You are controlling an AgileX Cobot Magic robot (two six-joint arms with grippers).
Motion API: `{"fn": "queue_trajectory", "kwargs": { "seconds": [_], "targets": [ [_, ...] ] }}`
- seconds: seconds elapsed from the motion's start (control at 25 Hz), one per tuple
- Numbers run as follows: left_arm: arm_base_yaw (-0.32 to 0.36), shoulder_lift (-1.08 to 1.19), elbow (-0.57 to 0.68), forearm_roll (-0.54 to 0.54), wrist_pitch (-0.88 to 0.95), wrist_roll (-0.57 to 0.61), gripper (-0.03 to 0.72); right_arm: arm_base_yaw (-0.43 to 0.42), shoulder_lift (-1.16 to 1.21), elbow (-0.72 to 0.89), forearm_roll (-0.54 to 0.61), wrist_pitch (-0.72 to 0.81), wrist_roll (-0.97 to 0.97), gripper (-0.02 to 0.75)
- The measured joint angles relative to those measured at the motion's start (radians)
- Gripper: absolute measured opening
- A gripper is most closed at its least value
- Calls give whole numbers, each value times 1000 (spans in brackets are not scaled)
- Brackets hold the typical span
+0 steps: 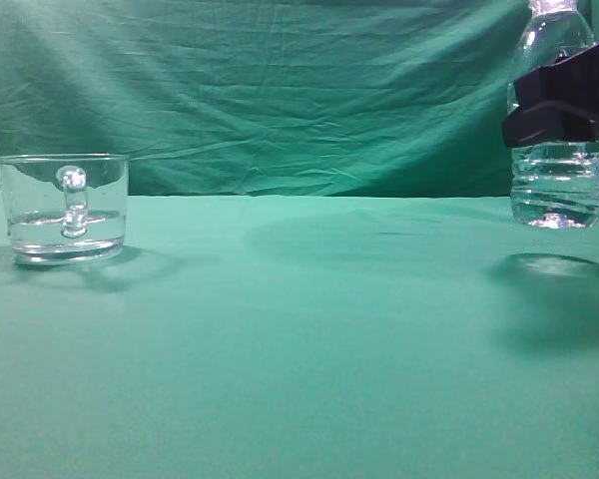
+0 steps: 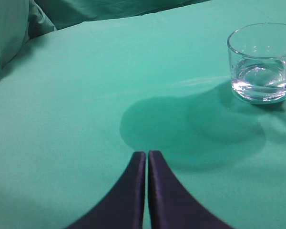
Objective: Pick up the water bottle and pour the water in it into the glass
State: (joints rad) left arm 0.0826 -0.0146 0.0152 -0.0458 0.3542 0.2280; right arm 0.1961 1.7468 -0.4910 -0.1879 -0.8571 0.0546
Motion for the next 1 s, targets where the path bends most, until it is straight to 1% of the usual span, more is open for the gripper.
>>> {"fn": "queue_trajectory", "kwargs": {
  "seconds": [0.2, 0.52, 0.76, 1.0],
  "targets": [
    [0, 0, 0, 0, 0, 0, 0, 0, 0, 0, -8, 32, 0, 299],
    [0, 0, 0, 0, 0, 0, 0, 0, 0, 0, -76, 63, 15, 299],
    [0, 0, 0, 0, 0, 0, 0, 0, 58, 0, -137, -45, 26, 299],
    [0, 0, 0, 0, 0, 0, 0, 0, 77, 0, -165, -68, 26, 299]
  ]
}}
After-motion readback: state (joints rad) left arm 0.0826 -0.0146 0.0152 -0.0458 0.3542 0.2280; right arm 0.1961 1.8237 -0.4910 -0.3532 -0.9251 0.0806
